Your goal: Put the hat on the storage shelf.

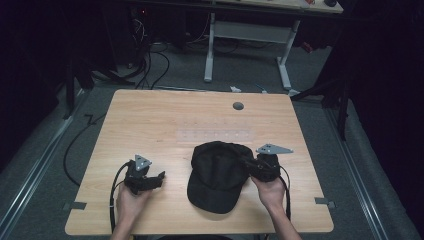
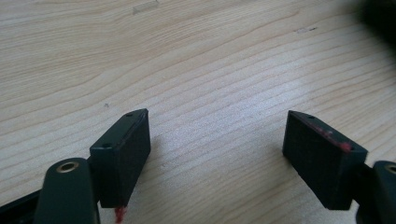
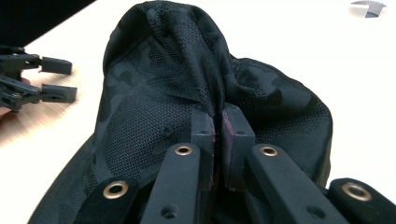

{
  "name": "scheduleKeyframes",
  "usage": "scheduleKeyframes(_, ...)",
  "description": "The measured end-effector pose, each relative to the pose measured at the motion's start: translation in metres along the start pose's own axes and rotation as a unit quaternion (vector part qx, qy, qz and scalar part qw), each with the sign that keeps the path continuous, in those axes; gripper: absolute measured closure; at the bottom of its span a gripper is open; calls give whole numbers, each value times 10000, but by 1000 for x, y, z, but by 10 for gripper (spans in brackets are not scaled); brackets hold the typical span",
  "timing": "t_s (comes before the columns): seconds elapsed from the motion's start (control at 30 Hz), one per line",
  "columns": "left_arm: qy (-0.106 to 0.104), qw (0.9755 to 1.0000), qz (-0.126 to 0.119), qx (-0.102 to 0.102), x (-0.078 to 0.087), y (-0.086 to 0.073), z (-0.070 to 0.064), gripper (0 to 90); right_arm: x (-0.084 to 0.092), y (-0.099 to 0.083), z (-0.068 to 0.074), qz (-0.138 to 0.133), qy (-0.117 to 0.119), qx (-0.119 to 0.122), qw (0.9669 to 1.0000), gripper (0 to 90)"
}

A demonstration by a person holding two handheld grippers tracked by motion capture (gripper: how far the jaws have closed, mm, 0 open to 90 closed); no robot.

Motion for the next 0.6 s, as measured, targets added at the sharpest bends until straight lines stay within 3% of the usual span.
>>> scheduleKeyframes(0.33,-114,9999,102,-38,1,2,0,234,15,6,2,-188,111,77,9997,852)
scheduleKeyframes(0.6,-563,9983,86,90,5,4,-5,236,23,10,3,-329,201,93,9992,853)
Point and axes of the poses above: each handheld gripper's, and its own axes: x roughly backward along the jaws, y roughly out of its top, z roughly to its left, the point moved 1 cm from there along -x, roughly forward along the jaws, and after that the axes turned 14 degrees about -z, right-handed, at the moved point
